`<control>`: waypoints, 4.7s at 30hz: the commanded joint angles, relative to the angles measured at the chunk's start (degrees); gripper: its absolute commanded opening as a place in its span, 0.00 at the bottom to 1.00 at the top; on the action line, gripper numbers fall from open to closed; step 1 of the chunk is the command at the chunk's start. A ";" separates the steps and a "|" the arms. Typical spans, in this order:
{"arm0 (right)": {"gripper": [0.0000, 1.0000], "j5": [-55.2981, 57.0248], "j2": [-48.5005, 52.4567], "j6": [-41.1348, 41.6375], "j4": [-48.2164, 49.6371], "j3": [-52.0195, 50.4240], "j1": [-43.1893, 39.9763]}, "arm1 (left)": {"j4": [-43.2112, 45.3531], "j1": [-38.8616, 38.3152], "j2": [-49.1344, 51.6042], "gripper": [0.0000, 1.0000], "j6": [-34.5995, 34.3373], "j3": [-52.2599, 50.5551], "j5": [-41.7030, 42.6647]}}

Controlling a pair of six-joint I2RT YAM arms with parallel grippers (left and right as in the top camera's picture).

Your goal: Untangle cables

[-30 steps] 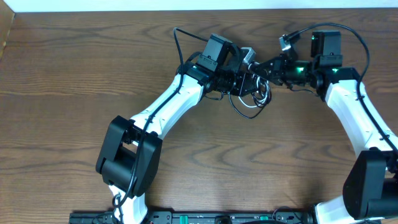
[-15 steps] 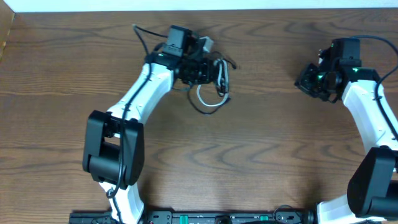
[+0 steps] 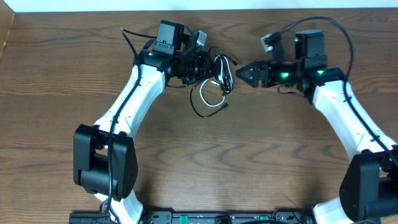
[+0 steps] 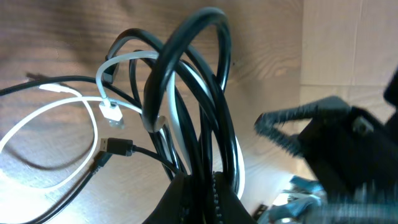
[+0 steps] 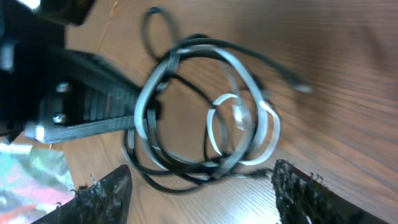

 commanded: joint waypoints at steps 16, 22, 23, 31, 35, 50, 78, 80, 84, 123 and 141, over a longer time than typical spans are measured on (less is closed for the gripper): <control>0.48 23.04 -0.26 3.34 1.46 0.15 9.92 | -0.02 0.02 -1.01 0.07 -13.66 0.22 3.63; 0.48 24.87 0.79 3.34 2.19 0.15 11.63 | -0.02 -0.13 -1.01 0.07 -13.66 0.22 4.24; 0.48 24.87 0.81 3.34 2.38 0.15 11.89 | -0.02 -0.22 -1.01 0.07 -13.66 0.22 4.24; 0.38 28.20 4.33 5.66 4.42 0.15 12.87 | 0.07 -0.46 -1.01 0.07 -13.86 0.22 5.75; 0.04 32.22 7.91 8.04 3.89 0.15 11.30 | -0.81 -0.48 -0.98 0.07 -11.23 0.22 5.73; 0.01 48.78 8.09 14.43 -13.44 0.07 -5.27 | -15.21 0.72 -1.01 0.07 10.64 0.22 -11.67; 0.01 12.11 7.67 -1.75 -9.60 0.17 -5.01 | -18.40 3.30 -10.95 0.31 17.49 0.22 -24.68; 0.01 5.38 6.14 -1.75 -6.93 0.17 -5.16 | -18.23 2.34 -10.95 0.42 17.07 0.22 -24.55; 0.01 -6.49 0.90 -1.75 -1.57 0.20 -5.25 | -17.00 0.83 -10.95 0.51 17.05 0.22 -24.24; 0.01 -12.76 -6.71 -4.94 -3.43 0.17 -5.18 | 17.59 -7.82 2.91 0.32 14.03 0.22 -14.73; 0.02 12.59 -6.60 2.21 -14.01 0.15 -5.18 | 19.08 -5.70 2.23 0.07 10.58 0.22 -10.71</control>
